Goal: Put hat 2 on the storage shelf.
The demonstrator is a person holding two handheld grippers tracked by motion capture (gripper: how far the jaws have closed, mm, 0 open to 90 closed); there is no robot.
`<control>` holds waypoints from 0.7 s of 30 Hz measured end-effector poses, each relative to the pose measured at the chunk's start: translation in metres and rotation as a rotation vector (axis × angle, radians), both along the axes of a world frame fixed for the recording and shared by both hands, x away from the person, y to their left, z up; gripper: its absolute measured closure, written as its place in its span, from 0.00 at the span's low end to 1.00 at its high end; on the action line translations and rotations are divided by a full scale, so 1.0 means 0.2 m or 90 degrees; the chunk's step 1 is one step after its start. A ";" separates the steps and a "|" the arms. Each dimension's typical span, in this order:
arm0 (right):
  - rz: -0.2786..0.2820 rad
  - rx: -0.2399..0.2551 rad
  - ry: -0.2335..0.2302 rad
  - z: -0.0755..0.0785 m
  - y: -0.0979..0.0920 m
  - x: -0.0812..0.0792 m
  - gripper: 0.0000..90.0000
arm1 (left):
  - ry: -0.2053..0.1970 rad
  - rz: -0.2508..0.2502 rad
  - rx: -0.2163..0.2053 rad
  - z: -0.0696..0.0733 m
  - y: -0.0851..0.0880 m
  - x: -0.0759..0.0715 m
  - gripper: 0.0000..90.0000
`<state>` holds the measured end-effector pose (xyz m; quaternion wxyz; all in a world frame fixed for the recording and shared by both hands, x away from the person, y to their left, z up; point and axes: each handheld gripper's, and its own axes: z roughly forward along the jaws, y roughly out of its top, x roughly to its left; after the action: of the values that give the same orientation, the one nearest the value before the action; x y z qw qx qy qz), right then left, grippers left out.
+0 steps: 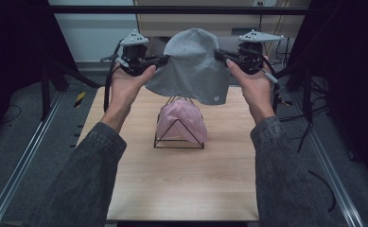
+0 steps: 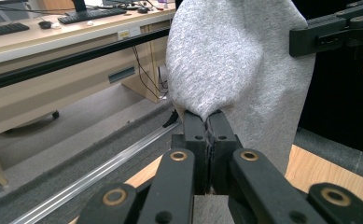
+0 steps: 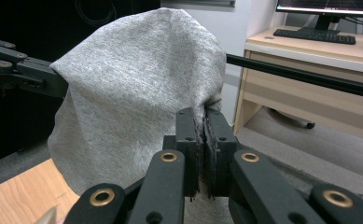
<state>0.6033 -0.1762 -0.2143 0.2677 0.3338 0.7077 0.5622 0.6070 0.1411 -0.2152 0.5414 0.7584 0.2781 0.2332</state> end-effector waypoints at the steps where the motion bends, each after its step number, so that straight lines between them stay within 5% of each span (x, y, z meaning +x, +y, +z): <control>1: 0.000 -0.001 0.002 -0.01 0.00 0.00 0.96 | 0.000 0.000 0.001 -0.01 0.00 0.00 0.99; 10: -0.003 0.012 0.010 -0.08 -0.01 0.05 0.96 | 0.004 0.005 0.001 -0.06 -0.01 0.03 0.99; 21: 0.010 -0.014 0.030 -0.21 0.07 0.09 0.96 | 0.019 0.010 0.004 -0.20 0.02 0.07 0.99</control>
<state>0.6217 -0.1623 -0.2555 0.2501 0.3383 0.7224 0.5487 0.6205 0.1460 -0.2552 0.5331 0.7613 0.2912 0.2266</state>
